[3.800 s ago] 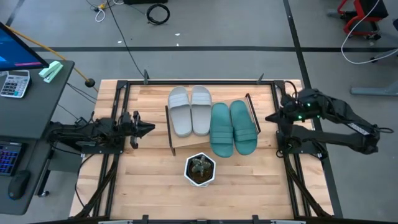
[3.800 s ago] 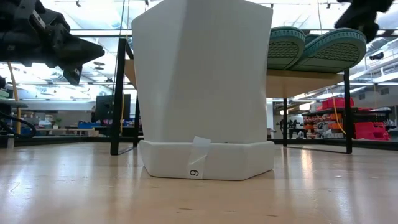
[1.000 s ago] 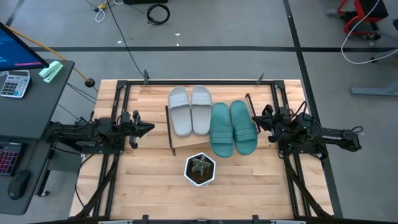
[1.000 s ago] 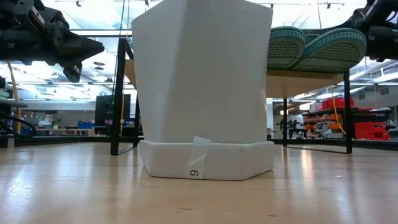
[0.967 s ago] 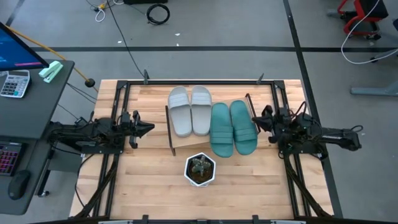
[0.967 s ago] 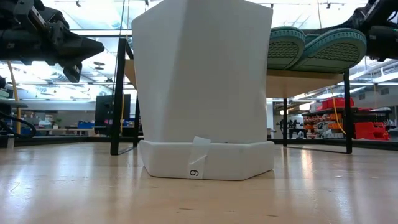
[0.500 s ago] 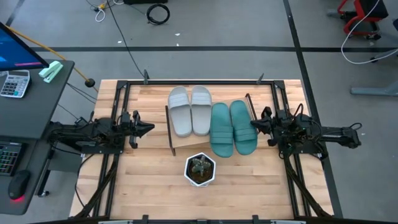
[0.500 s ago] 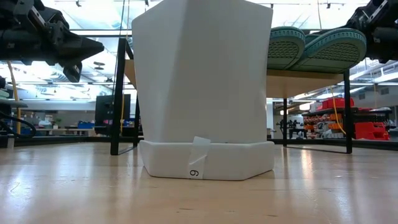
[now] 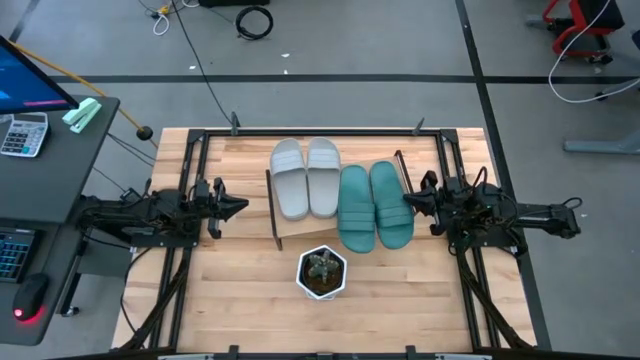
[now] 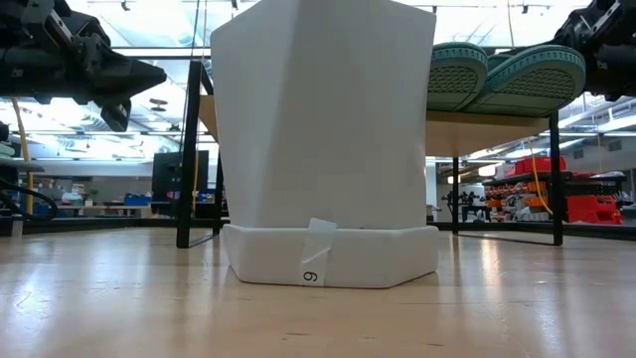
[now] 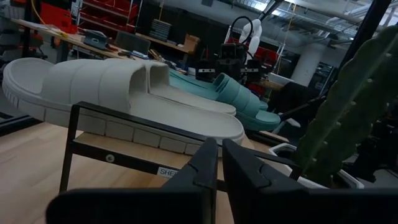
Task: Pick and place slides into the shelf
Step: Return to Home Position
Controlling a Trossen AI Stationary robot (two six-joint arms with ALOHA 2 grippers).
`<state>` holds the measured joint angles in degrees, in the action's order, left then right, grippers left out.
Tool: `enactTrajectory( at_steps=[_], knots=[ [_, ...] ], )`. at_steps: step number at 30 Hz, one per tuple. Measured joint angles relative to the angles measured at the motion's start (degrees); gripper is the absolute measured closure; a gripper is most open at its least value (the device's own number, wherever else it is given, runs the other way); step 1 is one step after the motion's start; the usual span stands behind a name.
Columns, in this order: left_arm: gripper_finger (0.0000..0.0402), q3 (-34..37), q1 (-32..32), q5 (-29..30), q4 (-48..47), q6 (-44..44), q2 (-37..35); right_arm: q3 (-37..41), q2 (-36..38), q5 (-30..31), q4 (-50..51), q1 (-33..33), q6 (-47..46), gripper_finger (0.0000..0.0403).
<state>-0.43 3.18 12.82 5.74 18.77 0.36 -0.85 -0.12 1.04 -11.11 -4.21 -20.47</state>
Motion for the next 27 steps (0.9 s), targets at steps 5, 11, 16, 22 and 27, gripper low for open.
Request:
enactTrajectory(
  at_steps=[5, 11, 16, 22, 27],
  knots=[
    [0.0378, 0.00, 0.00, 0.00, -0.02, 0.01, 0.00, -0.50, -0.01, -0.03, -0.04, 0.00, -0.32, 0.0384],
    [0.0372, 0.00, 0.01, 0.02, 0.00, 0.01, 0.00, -0.50, -0.04, -0.06, 1.43, 0.00, -0.50, 0.0386],
    [0.0364, 0.00, 0.00, 0.00, -0.02, -0.01, 0.00, -0.58, -0.04, -0.07, 2.69, 0.00, -0.45, 0.0385],
    [0.0364, 0.00, 0.00, 0.00, -0.01, 0.01, 0.00, -0.58, -0.09, -0.06, 2.72, 0.00, -0.45, 0.0385],
    [0.0373, 0.00, 0.00, 0.02, 0.00, 0.01, 0.00, -0.61, -0.09, -0.05, 2.73, 0.00, -0.43, 0.0386]
  ],
)
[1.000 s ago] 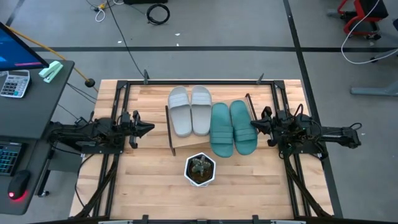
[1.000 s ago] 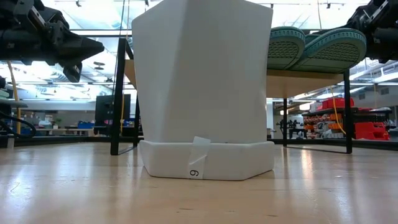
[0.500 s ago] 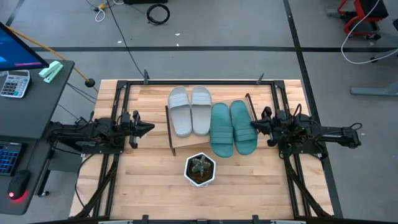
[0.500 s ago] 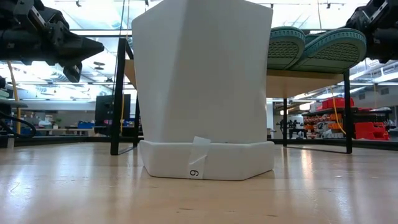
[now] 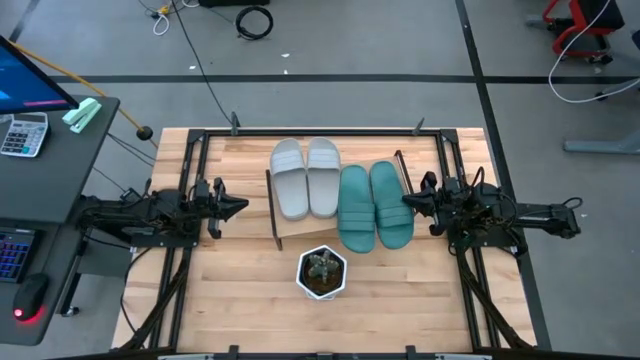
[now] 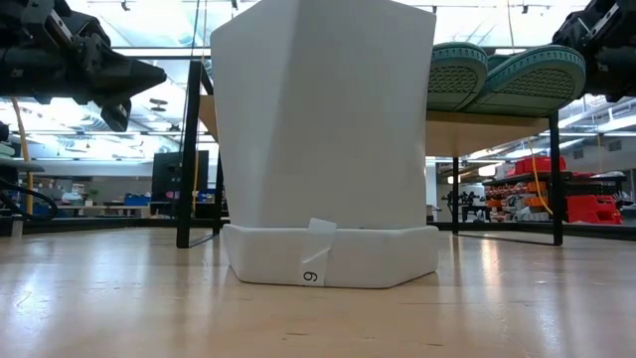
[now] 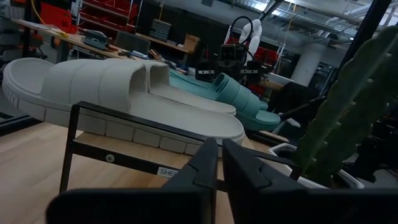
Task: Pick and place slides into the shelf
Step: Return to Home Position
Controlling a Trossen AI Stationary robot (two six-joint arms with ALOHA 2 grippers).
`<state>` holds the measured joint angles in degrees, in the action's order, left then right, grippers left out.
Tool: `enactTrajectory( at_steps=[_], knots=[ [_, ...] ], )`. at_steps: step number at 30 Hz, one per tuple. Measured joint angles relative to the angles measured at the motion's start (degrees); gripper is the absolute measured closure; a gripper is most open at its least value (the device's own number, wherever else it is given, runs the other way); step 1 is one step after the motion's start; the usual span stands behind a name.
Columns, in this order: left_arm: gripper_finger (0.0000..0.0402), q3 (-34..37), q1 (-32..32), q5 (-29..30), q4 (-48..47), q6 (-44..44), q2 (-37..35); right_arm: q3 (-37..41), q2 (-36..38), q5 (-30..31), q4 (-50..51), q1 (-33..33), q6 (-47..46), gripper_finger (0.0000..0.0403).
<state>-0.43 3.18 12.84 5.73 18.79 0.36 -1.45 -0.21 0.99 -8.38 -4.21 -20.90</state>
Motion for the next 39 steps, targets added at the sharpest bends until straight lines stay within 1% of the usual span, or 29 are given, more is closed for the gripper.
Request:
enactTrajectory(
  at_steps=[6, 19, 30, 39],
  knots=[
    [0.0378, 0.00, 0.00, -0.02, -0.02, -0.02, 0.00, -0.05, 0.00, -0.02, 0.01, 0.00, 0.04, 0.0386],
    [0.0361, 0.00, 0.02, -0.02, -0.02, -0.01, 0.00, -0.09, 0.00, -0.02, 0.02, 0.00, 0.08, 0.0386],
    [0.0374, 0.00, 0.01, -0.01, -0.01, 0.00, 0.00, -0.09, 0.00, -0.01, 0.02, 0.00, 0.08, 0.0386],
    [0.0374, 0.00, 0.00, 0.00, -0.01, 0.00, 0.00, -0.09, 0.00, 0.00, 0.02, 0.00, 0.08, 0.0386]
  ],
)
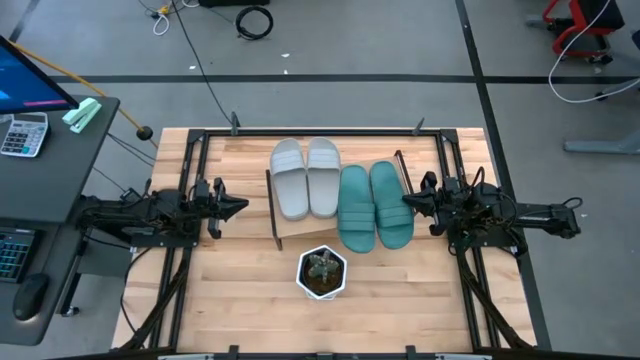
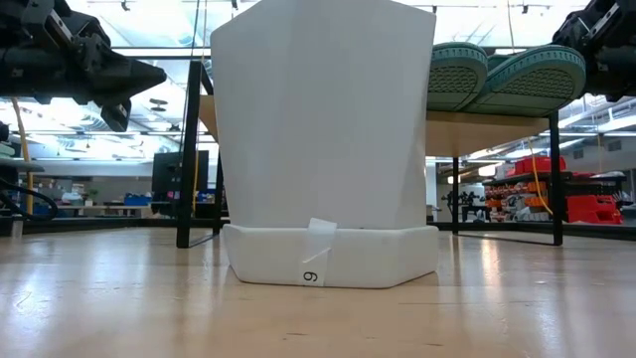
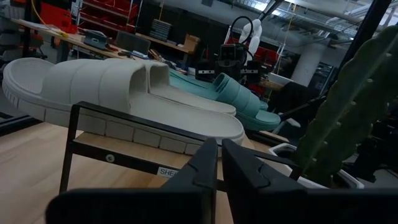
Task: Pick and place slides into the shelf
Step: Return to Home Position
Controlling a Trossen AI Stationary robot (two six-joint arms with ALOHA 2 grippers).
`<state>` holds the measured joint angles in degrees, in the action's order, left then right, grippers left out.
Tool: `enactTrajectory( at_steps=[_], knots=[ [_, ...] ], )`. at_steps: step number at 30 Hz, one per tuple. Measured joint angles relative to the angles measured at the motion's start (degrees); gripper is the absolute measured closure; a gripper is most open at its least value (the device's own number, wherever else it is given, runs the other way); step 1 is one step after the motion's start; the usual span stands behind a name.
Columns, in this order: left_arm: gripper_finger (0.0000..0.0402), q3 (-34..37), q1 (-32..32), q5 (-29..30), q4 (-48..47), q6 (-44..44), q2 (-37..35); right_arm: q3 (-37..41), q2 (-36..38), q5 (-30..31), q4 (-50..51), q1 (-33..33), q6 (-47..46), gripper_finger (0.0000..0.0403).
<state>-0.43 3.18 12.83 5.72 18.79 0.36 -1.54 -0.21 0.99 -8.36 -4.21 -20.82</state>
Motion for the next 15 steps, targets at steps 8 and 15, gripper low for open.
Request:
enactTrajectory(
  at_steps=[8, 15],
  knots=[
    [0.0363, 0.00, 0.01, -0.01, 0.00, 0.00, 0.00, 0.00, 0.00, -0.02, -0.02, 0.00, 0.00, 0.0386],
    [0.0369, 0.00, 0.00, 0.01, -0.01, 0.00, 0.00, 0.00, 0.00, -0.01, -0.01, 0.00, -0.01, 0.0386]
  ],
)
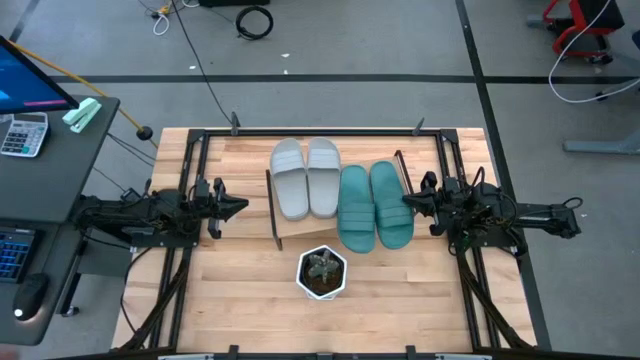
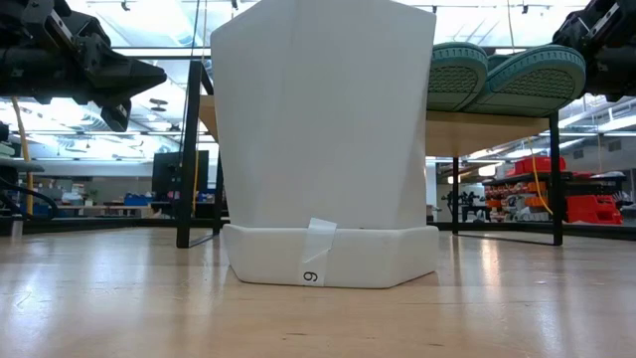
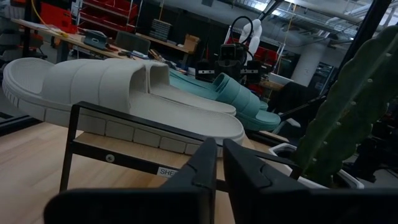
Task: Pick and place slides into the shelf
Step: Return to Home Position
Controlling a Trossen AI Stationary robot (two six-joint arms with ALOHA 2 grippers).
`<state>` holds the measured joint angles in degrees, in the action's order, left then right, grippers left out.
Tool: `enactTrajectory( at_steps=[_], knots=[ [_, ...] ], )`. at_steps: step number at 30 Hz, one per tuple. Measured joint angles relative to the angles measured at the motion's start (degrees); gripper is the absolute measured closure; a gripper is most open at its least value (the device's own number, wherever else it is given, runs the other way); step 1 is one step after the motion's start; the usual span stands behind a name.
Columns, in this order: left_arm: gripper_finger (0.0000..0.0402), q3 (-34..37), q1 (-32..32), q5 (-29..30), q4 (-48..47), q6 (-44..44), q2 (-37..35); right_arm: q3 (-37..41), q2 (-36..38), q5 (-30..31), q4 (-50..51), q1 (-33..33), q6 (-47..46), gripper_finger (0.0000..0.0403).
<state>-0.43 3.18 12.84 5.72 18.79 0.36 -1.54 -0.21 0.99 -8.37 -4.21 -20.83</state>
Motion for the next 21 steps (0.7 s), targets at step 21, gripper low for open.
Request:
enactTrajectory(
  at_steps=[21],
  knots=[
    [0.0363, 0.00, 0.02, 0.00, 0.00, 0.00, -0.01, 0.00, -0.01, -0.01, 0.00, 0.00, 0.00, 0.0386]
  ],
)
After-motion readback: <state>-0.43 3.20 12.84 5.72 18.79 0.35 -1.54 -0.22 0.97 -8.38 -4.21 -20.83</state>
